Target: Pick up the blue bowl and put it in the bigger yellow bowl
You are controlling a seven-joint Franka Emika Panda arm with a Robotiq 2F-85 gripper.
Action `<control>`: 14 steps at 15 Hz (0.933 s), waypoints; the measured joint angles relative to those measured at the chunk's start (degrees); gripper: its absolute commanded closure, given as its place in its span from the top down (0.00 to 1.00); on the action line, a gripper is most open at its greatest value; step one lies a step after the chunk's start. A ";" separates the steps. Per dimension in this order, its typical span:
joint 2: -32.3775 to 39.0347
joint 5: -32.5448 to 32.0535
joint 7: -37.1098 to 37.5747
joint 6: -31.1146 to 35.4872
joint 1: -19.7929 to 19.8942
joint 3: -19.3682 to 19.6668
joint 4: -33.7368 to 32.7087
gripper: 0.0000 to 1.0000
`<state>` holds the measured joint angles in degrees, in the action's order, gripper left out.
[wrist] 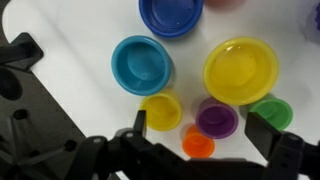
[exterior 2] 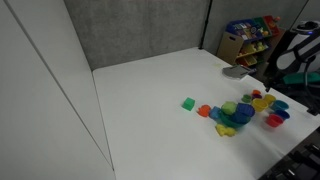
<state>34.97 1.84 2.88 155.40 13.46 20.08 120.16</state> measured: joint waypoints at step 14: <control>-2.43 0.15 -1.82 2.31 7.70 -2.02 4.64 1.00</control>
<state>32.54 1.99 1.06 157.71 21.16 18.06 124.80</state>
